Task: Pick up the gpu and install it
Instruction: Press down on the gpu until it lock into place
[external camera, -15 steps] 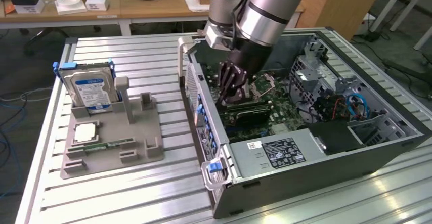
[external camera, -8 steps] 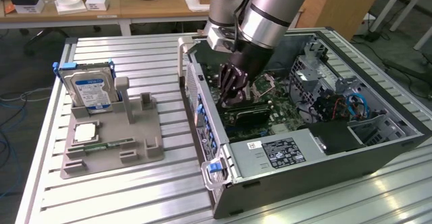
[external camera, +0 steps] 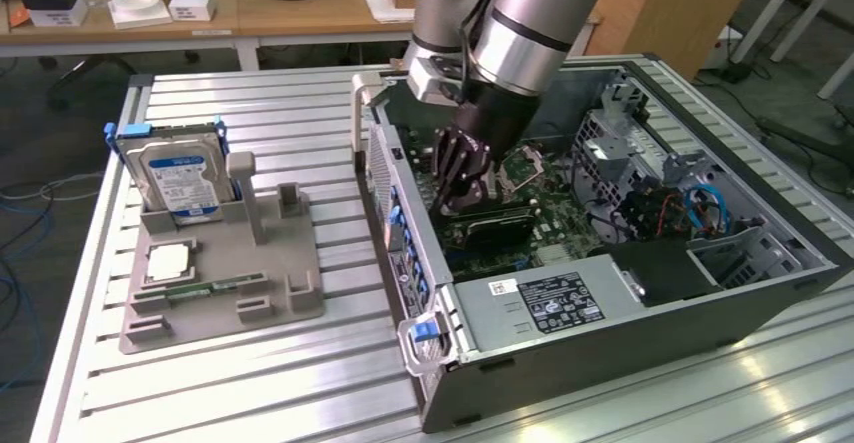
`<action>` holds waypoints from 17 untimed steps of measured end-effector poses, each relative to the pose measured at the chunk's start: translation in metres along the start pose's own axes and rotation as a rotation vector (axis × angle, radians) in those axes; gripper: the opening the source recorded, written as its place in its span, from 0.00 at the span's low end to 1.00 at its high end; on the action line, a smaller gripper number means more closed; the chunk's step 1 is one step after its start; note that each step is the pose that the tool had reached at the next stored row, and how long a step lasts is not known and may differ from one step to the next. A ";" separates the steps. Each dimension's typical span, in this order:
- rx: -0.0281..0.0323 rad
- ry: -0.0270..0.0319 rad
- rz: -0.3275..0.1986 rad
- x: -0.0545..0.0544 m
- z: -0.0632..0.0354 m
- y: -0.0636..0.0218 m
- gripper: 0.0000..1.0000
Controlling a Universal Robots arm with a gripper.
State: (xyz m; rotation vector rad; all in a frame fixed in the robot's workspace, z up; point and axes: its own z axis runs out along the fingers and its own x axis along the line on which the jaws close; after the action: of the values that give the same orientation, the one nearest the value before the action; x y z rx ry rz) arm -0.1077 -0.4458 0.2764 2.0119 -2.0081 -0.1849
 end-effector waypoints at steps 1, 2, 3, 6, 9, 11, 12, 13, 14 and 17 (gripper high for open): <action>0.0049 0.0034 0.001 0.000 0.0003 0.0006 0.10; 0.0099 0.0067 0.002 0.000 0.0006 0.0014 0.10; 0.0144 0.0104 0.002 0.000 0.0009 0.0020 0.10; 0.0246 0.0230 0.006 0.000 0.0020 0.0047 0.10; 0.0319 0.0364 0.009 0.000 0.0035 0.0078 0.10; 0.0347 0.0473 0.011 0.000 0.0041 0.0096 0.10; 0.0358 0.0530 0.013 0.000 0.0044 0.0106 0.10; 0.0368 0.0571 0.014 -0.001 0.0049 0.0117 0.10; 0.0374 0.0624 0.015 -0.001 0.0051 0.0128 0.10; 0.0391 0.0833 0.020 -0.004 0.0052 0.0143 0.10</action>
State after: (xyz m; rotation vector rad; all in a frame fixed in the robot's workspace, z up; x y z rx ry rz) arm -0.1229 -0.4421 0.2752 1.9874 -1.9948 -0.0568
